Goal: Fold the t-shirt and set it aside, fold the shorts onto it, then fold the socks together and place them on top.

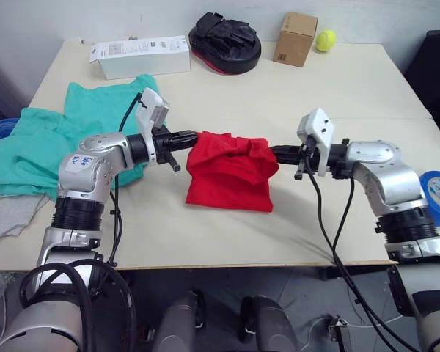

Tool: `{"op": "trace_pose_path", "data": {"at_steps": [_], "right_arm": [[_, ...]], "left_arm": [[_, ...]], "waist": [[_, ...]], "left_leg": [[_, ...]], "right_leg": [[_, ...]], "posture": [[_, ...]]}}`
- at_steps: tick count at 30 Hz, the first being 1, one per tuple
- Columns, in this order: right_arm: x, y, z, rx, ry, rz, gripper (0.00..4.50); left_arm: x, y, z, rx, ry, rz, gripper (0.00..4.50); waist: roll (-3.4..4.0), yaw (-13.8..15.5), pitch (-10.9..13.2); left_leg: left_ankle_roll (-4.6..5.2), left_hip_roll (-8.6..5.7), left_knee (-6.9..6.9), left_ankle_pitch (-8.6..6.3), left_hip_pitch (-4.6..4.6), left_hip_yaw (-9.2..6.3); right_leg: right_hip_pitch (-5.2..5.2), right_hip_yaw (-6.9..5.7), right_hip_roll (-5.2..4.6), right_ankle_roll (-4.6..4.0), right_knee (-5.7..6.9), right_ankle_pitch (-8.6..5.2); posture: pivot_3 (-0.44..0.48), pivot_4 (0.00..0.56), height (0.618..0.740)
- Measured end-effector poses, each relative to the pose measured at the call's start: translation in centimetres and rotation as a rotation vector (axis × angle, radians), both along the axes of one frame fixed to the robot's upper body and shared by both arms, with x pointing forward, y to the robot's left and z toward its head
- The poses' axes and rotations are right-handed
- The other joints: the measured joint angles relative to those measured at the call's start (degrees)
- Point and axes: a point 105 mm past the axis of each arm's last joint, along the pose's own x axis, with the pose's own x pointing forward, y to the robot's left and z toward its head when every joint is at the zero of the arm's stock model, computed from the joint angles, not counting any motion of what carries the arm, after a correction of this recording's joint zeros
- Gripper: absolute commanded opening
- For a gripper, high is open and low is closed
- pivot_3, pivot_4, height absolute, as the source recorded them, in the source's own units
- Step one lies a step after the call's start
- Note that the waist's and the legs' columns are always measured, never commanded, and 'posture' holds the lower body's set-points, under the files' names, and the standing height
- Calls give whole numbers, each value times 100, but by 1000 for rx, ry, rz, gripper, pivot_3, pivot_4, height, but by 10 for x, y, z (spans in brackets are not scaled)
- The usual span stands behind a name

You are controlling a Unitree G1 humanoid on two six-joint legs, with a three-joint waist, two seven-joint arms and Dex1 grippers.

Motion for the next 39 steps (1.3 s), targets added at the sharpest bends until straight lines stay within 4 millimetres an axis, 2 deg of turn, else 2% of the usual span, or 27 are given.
{"op": "trace_pose_path", "data": {"at_steps": [5,11,14,19,25,26,31,34,36,39], "right_arm": [[14,-1,-16,-16,67,-77,33],[19,-8,-30,-63,104,-126,33],[22,-7,-32,-58,124,-140,669],[29,-13,-32,-41,155,-204,2389],[30,-19,-27,-20,147,-229,4491],[31,-22,-24,-14,145,-238,4500],[28,-36,0,-7,66,-250,4500],[15,-34,21,-13,-37,-191,4500],[-2,-33,26,-60,-115,-121,4500],[-32,-24,15,-142,-199,24,4500]], "left_arm": [[11,-5,-31,36,79,42,0],[22,-6,-61,99,151,97,0],[25,-7,-62,101,153,103,626],[30,-6,-61,87,147,114,2186],[32,4,-53,55,147,132,4112],[32,7,-50,51,145,135,4443],[23,29,-11,30,46,140,4480],[1,34,4,67,-47,59,4480],[-24,35,3,172,-113,-38,4480],[-56,32,-15,352,-191,-172,4480]], "waist": [[0,5,0],[0,-4,0],[0,-9,0],[-1,-15,0],[-1,-25,0],[-1,-27,0],[-1,-81,0],[-1,-130,0],[0,-133,-1],[1,-129,-1]], "left_leg": [[0,0,-1,1,-3,2],[-1,-2,-2,1,-5,13],[-2,-2,-2,2,-9,21],[-7,-1,2,6,-31,25],[-2,-2,4,16,-55,25],[-2,-2,4,16,-57,24],[-2,-2,0,16,-56,23],[-5,-2,-4,14,-56,20],[-12,-2,-12,10,-53,19],[-17,1,-18,5,-49,20]], "right_leg": [[-6,1,1,1,3,1],[-17,13,1,3,3,1],[-34,22,-1,3,7,2],[-73,30,-3,3,53,2],[-86,22,-1,3,52,2],[-86,22,-1,3,52,2],[-87,24,-2,3,50,2],[-87,24,-2,3,48,2],[-87,24,-1,3,44,2],[-84,25,2,3,35,2]], "posture": [[0,150,740],[0,150,740],[0,150,740],[0,150,740],[0,150,740],[0,150,740],[0,150,740],[0,150,740],[0,150,740],[0,150,740]]}}
